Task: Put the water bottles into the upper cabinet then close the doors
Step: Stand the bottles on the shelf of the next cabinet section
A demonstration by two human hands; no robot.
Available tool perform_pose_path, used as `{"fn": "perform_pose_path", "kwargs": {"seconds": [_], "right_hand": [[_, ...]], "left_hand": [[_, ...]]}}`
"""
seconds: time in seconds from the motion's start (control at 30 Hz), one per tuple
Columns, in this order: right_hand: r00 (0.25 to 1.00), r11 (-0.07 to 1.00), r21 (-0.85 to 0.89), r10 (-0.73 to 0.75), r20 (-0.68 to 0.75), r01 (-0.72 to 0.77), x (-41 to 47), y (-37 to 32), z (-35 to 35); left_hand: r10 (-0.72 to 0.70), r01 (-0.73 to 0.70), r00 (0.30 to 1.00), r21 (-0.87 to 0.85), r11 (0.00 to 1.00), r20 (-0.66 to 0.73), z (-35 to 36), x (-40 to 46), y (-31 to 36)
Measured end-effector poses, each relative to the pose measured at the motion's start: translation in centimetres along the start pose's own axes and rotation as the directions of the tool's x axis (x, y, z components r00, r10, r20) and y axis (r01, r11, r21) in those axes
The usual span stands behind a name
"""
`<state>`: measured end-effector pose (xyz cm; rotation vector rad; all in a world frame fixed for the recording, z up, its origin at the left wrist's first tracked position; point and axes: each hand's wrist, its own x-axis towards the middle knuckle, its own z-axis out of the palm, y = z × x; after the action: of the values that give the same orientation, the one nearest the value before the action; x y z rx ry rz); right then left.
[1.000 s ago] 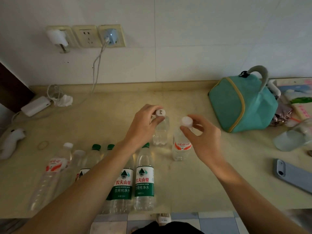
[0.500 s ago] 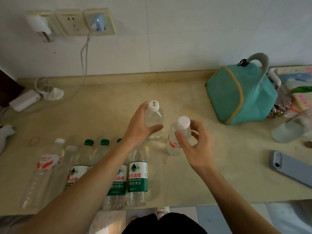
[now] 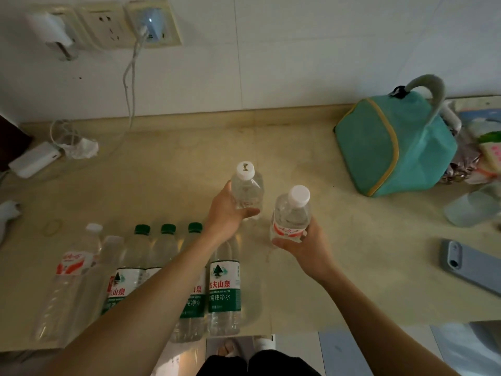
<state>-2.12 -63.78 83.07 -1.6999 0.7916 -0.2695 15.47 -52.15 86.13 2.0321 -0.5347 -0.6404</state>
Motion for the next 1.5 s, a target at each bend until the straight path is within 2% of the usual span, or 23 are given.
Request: {"fn": "perform_pose_path", "kwargs": {"seconds": [0.1, 0.2, 0.3, 0.43, 0.6, 0.73, 0.87, 1.0, 1.13, 1.27, 1.37, 1.5], "right_hand": [[0.998, 1.000, 0.006, -0.006, -0.068, 0.007, -0.6, -1.1, 0.0], [0.992, 0.995, 0.083, -0.036, -0.120, 0.046, -1.4, -4.2, -0.6], [0.975, 0.982, 0.106, -0.137, -0.172, 0.157, -3.0, -9.5, -1.4], [0.906, 0.935, 0.081, -0.309, -0.290, 0.345, -5.7, -18.1, -2.9], [0.774, 0.831, 0.019, -0.508, -0.378, 0.555, -9.8, -28.7, -6.0], [0.646, 0.721, -0.017, -0.631, -0.430, 0.693, -12.2, -38.1, -8.9], [0.535, 0.614, -0.035, -0.714, -0.451, 0.789, -13.9, -46.2, -11.6], [0.467, 0.545, -0.069, -0.771, -0.434, 0.836, -14.4, -52.7, -14.1], [0.510, 0.568, -0.081, -0.786, -0.348, 0.819, -13.6, -57.8, -16.2], [0.586, 0.644, -0.057, -0.727, -0.359, 0.763, -11.1, -60.8, -17.9], [0.631, 0.698, -0.102, -0.692, -0.351, 0.709, -8.7, -61.8, -18.8], [0.649, 0.726, -0.101, -0.660, -0.379, 0.680, -5.5, -61.6, -19.9]], "left_hand": [[0.047, -0.051, 0.997, -0.061, 0.997, -0.060, -1.0, -0.8, 0.8], [0.136, -0.146, 0.986, -0.104, 0.984, -0.096, -3.1, -1.7, 3.0], [0.267, -0.282, 0.956, -0.142, 0.949, -0.119, -5.9, -3.3, 7.0], [0.454, -0.482, 0.873, -0.174, 0.859, -0.175, -10.4, -6.0, 13.9], [0.663, -0.705, 0.706, -0.153, 0.693, -0.248, -16.3, -10.3, 23.8], [0.783, -0.855, 0.513, -0.132, 0.501, -0.352, -20.5, -14.0, 32.7], [0.837, -0.926, 0.375, -0.125, 0.356, -0.399, -24.0, -16.4, 40.1], [0.851, -0.953, 0.285, -0.039, 0.299, -0.440, -27.0, -16.9, 45.9], [0.863, -0.942, 0.278, 0.056, 0.331, -0.421, -29.2, -15.6, 49.7], [0.839, -0.895, 0.371, 0.086, 0.437, -0.399, -30.7, -13.1, 51.7], [0.799, -0.854, 0.444, 0.077, 0.514, -0.406, -31.2, -11.5, 51.9], [0.765, -0.847, 0.462, 0.034, 0.531, -0.449, -31.3, -9.8, 51.6]]}}
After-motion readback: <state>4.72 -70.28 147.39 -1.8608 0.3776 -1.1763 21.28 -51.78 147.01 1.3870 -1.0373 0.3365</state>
